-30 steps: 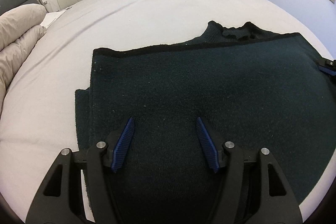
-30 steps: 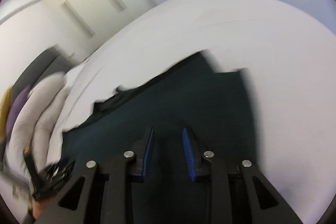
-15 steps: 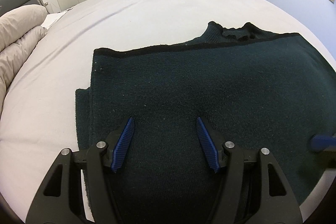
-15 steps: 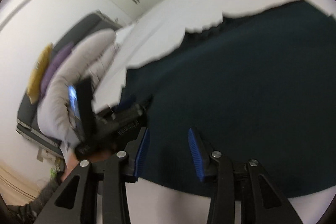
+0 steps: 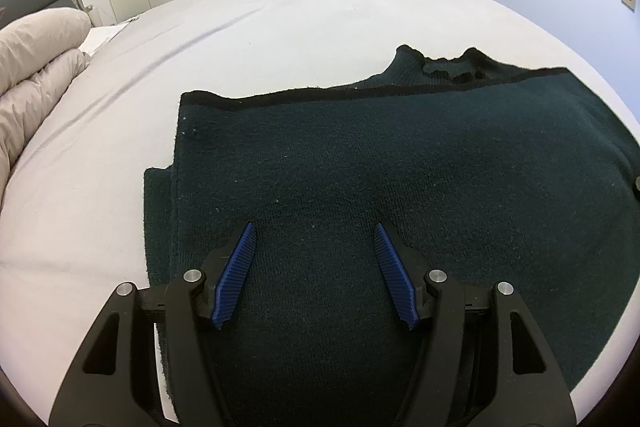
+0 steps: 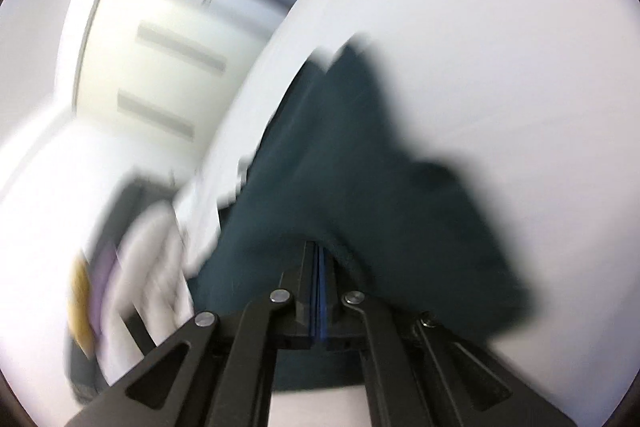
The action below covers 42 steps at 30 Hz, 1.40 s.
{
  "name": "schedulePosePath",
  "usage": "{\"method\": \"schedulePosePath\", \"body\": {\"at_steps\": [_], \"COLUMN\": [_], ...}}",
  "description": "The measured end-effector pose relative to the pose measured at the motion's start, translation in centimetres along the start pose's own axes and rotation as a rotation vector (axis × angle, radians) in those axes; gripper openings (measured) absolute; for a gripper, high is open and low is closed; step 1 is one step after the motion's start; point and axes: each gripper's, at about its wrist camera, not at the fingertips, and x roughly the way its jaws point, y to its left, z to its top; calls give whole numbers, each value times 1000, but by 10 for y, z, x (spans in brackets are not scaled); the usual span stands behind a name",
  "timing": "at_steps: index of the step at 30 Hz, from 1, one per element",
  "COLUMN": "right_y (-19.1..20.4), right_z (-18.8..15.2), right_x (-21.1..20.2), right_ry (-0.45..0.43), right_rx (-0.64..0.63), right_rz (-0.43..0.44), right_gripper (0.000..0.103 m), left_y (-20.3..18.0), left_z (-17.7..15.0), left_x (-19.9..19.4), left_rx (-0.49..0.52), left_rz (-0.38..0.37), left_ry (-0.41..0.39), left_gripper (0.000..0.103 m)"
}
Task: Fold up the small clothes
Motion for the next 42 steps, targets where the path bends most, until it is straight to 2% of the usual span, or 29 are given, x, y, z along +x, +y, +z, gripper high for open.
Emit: {"method": "schedulePosePath", "body": {"at_steps": [2, 3, 4, 5, 6, 7, 8, 9, 11, 12, 15, 16, 17, 18, 19, 21, 23, 33, 38, 39, 40, 41, 42], "right_y": [-13, -15, -15, -9, -1, 10, 22, 30, 60, 71, 90, 90, 87, 83, 76, 64, 49, -19, -20, -21, -23, -23, -21], "right_z": [2, 2, 1, -1, -3, -8, -15, -23, -49, -60, -90, -94, -95, -93, -88, -78, -63, 7, 17, 17, 15, 15, 14], "right_x": [-16, -19, -21, -23, -24, -23, -22, -22, 0, 12, 44, 52, 57, 58, 59, 56, 39, -29, -48, -53, -63, -67, -74], "right_ry": [-79, -90, -97, -94, -87, -78, -67, -45, 68, 107, 238, 263, 267, 264, 266, 240, 184, -70, -144, -165, -185, -198, -208], "right_rx": [33, 41, 46, 24, -6, -36, -56, -69, -120, -139, -166, -169, -177, -168, -139, -78, -56, 76, 77, 91, 102, 108, 112], "right_rz": [-24, -14, -8, -32, -51, -51, -20, 21, 80, 86, 89, 89, 74, 58, 49, 46, 13, -41, -90, -108, -140, -143, -135], "right_gripper": [0, 0, 0, 4, 18, 28, 39, 42, 42, 42, 42, 40, 32, 18, 14, 4, 0, 0, 0, 4, 4, 8, 22], "left_y": [4, 5, 4, 2, -2, -9, -21, -31, -52, -60, -59, -54, -46, -40, -33, -18, -4, 67, 81, 84, 84, 89, 94], "left_z": [1, 1, -1, -3, -6, -11, -16, -19, -26, -30, -42, -45, -47, -48, -50, -55, -63, -98, -103, -105, -102, -104, -106], "left_x": [-9, -16, -27, -37, -46, -58, -68, -72, -71, -65, -50, -49, -47, -46, -46, -44, -43, -45, -50, -50, -45, -45, -49], "left_rx": [-36, -60, -91, -111, -132, -158, -177, -190, -217, -231, -273, -288, -304, -313, -324, -364, -395, -519, -539, -547, -559, -586, -604], "left_rz": [7, 5, -24, -58, -92, -151, -237, -300, -421, -450, -445, -452, -448, -443, -445, -460, -473, -553, -554, -530, -522, -535, -537], "left_ry": [15, 22, 27, 28, 22, 15, 17, 20, 43, 66, 94, 93, 102, 108, 106, 107, 97, 65, 51, 53, 55, 57, 58], "left_gripper": [61, 59, 59, 59, 59, 59, 59, 59, 59, 59, 55, 46, 39, 33, 32, 27, 23, 13, 13, 13, 13, 13, 13]}}
